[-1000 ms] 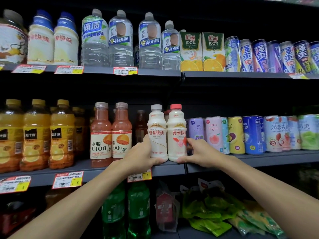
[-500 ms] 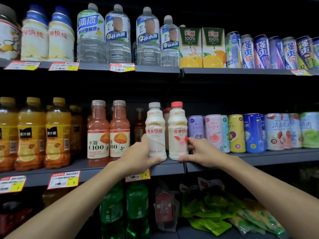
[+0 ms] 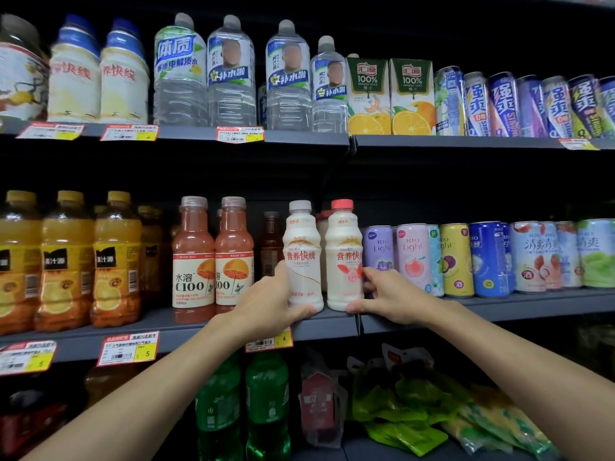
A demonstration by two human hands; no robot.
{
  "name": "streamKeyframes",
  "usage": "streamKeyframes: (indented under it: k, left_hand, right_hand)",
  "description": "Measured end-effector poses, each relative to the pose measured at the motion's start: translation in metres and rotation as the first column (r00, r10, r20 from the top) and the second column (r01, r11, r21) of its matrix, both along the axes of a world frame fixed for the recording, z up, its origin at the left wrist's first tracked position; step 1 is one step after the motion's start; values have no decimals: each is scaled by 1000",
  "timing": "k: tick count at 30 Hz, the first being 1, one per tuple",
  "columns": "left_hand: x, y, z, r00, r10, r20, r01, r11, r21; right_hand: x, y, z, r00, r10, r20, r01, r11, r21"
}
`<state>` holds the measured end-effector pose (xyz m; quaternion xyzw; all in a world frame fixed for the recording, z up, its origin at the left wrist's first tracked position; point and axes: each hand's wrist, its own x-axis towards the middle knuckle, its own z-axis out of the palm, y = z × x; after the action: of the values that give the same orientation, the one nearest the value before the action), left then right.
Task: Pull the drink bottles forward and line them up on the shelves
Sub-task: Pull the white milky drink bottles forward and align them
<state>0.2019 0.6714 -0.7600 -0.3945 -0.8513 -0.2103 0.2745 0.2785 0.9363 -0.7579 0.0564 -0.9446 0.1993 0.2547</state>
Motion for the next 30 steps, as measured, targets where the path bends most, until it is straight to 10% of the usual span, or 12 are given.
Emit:
streamKeyframes:
  k: [30]
  left_hand:
    - [-4,0,2,1000,-15,2,15,999,34]
  right_hand:
    - [8,-5,-1,990,-109,-90,122,980,158]
